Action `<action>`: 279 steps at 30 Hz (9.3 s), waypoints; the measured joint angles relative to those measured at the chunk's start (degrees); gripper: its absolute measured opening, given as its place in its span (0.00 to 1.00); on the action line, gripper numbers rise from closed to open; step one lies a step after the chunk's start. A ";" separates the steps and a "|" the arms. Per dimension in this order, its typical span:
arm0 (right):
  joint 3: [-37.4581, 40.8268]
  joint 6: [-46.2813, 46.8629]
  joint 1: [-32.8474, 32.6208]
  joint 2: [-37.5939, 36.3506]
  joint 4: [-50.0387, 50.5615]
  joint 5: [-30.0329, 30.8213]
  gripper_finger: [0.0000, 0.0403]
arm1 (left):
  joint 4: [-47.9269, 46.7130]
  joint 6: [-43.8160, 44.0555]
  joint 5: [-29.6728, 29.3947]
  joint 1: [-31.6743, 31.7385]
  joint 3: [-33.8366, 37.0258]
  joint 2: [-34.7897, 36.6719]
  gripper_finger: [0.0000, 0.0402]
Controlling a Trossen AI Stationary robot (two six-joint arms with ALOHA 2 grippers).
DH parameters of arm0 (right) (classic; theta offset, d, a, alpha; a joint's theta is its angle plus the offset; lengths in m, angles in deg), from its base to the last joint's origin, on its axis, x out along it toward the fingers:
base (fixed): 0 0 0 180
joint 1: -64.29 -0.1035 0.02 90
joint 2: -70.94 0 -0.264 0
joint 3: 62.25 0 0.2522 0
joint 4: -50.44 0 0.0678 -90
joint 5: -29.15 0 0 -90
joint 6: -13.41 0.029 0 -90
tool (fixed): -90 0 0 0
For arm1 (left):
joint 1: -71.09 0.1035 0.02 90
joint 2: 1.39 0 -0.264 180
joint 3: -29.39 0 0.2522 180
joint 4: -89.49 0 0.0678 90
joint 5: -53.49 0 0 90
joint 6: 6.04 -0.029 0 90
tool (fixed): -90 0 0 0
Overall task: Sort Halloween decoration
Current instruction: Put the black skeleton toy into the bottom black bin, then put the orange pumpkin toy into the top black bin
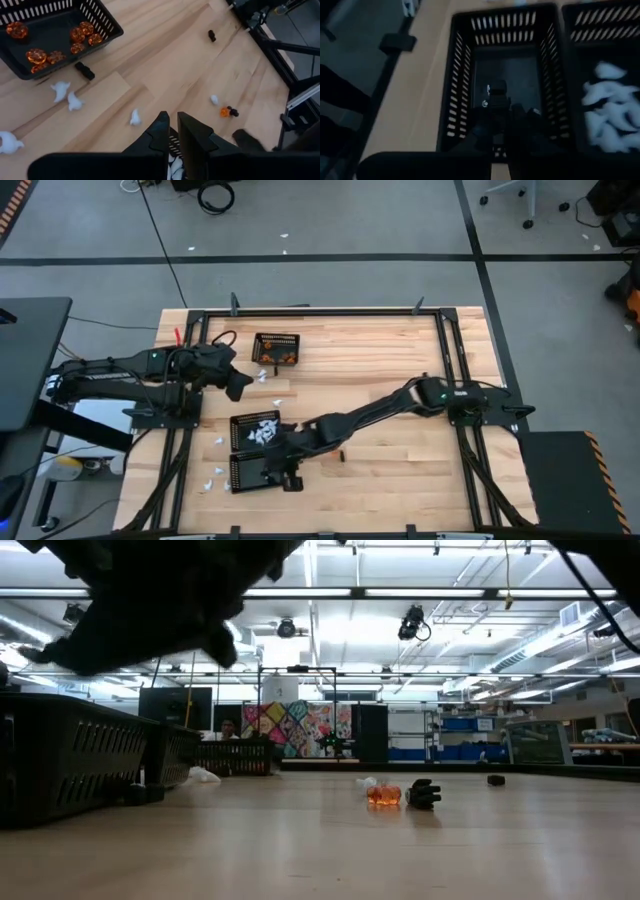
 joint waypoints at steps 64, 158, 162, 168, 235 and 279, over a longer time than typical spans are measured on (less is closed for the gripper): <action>48.33 9.53 -3.31 -30.49 -2.75 2.31 0.49 | -6.30 -3.11 -3.13 -0.26 0.07 -6.84 0.11; 61.20 0.20 -3.40 -22.66 -40.65 14.76 0.26 | -8.53 -2.27 0.07 -0.26 0.07 -6.80 0.11; 58.98 -1.33 -2.05 -22.66 -39.24 14.70 0.25 | -8.55 -2.49 0.09 -0.27 0.07 -6.80 0.11; 55.78 -4.11 1.29 -22.72 -39.32 14.42 0.24 | -9.63 -2.49 0.10 -0.28 0.04 -6.80 0.11; 51.73 -12.89 15.53 -5.46 -66.32 -4.03 0.24 | -11.27 -3.11 0.09 -0.28 0.04 -6.80 0.11; 45.56 -19.52 20.81 -12.49 -55.27 -3.62 0.26 | -11.76 -3.08 0.09 -0.28 0.04 -6.82 0.11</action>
